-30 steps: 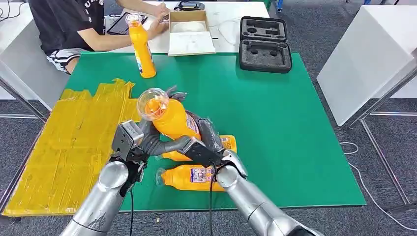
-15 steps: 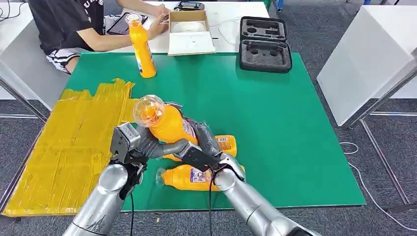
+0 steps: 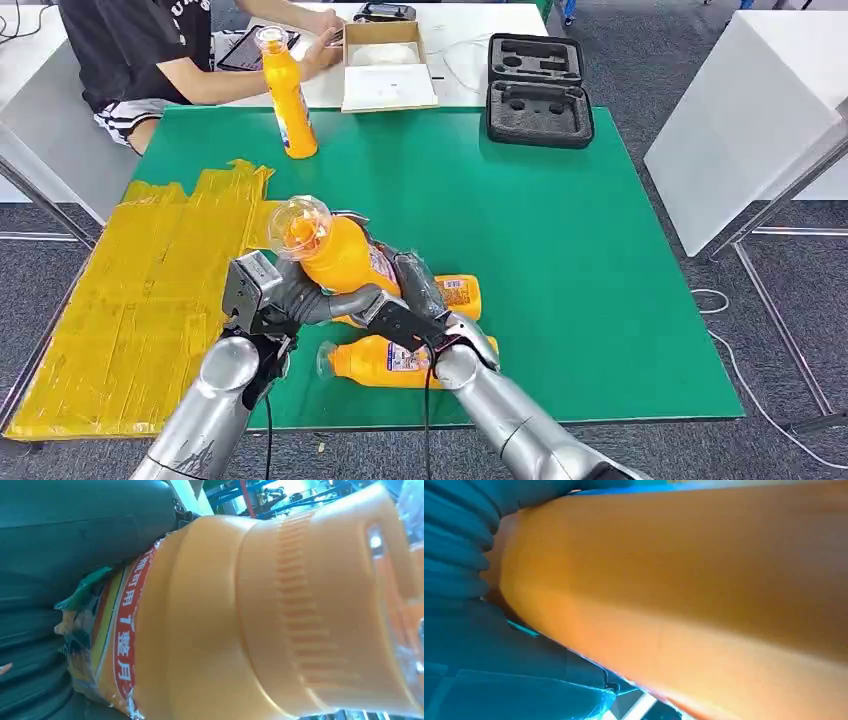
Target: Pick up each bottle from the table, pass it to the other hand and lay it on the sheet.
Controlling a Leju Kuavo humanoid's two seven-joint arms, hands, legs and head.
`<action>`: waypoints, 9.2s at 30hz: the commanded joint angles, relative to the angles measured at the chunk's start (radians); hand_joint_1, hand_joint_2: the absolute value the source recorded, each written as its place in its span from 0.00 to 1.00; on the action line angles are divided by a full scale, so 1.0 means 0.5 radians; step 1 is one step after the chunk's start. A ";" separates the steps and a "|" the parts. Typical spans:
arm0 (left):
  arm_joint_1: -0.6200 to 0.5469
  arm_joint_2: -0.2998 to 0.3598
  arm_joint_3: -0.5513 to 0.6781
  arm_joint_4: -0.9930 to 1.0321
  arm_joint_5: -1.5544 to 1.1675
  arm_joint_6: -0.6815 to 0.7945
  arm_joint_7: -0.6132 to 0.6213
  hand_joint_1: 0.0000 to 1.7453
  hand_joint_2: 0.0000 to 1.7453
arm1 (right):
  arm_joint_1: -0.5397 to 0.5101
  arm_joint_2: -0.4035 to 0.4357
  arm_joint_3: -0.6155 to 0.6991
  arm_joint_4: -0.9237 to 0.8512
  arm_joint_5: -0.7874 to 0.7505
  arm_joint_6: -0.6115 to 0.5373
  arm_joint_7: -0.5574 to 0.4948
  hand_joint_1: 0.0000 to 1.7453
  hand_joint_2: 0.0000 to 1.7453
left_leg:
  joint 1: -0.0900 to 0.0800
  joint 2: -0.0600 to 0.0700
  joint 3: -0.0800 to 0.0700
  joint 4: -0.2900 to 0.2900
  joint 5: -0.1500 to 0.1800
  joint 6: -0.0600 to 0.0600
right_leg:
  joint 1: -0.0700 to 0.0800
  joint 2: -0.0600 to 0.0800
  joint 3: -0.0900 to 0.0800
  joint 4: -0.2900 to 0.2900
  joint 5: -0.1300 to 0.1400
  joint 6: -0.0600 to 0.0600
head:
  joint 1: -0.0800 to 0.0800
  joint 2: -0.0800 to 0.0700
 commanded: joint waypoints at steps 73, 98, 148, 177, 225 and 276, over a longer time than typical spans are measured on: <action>-0.531 0.349 0.211 1.929 -2.962 1.207 0.900 1.00 1.00 | 0.322 -0.522 -0.510 -1.151 -0.505 0.942 0.348 0.00 1.00 | 0.002 0.017 0.014 0.001 -0.007 -0.007 | 0.002 0.008 0.013 -0.001 -0.004 -0.005 | 0.000 0.000; -0.439 0.293 0.469 1.978 -2.953 1.104 0.894 0.00 1.00 | 0.367 -0.533 -0.446 -1.117 -0.447 0.845 0.377 0.00 1.00 | 0.002 0.017 0.042 -0.004 -0.011 -0.016 | 0.004 0.010 0.037 -0.003 -0.004 -0.008 | 0.000 0.000; 0.398 0.093 0.553 -0.672 -1.736 1.084 -0.010 0.00 1.00 | 0.552 -0.497 -0.506 -1.164 0.474 0.287 0.538 0.00 1.00 | 0.002 0.012 0.018 0.000 -0.012 -0.013 | 0.003 0.006 0.016 -0.001 -0.007 -0.006 | 0.000 0.000; 0.413 -0.021 0.494 -0.658 -1.154 0.918 -0.196 0.00 1.00 | 0.068 -0.381 0.101 -0.497 1.351 0.422 0.771 0.00 1.00 | 0.003 0.016 0.020 0.000 -0.013 -0.016 | 0.004 0.011 0.017 -0.001 -0.008 -0.010 | 0.000 0.000; 0.367 -0.053 0.508 -0.477 -1.110 0.918 -0.165 0.00 1.00 | -0.198 -0.325 -0.020 0.402 1.648 0.383 1.225 1.00 1.00 | 0.003 0.008 0.025 0.000 -0.013 -0.016 | 0.005 0.000 0.024 -0.001 -0.011 -0.010 | 0.000 0.000; -0.002 0.020 0.063 -0.021 -0.799 0.523 -0.111 0.00 1.00 | 0.299 -0.274 -0.563 -0.623 -0.525 0.578 0.105 1.00 1.00 | 0.002 0.008 0.019 0.000 -0.012 -0.016 | 0.004 0.002 0.017 -0.001 -0.009 -0.010 | 0.000 0.000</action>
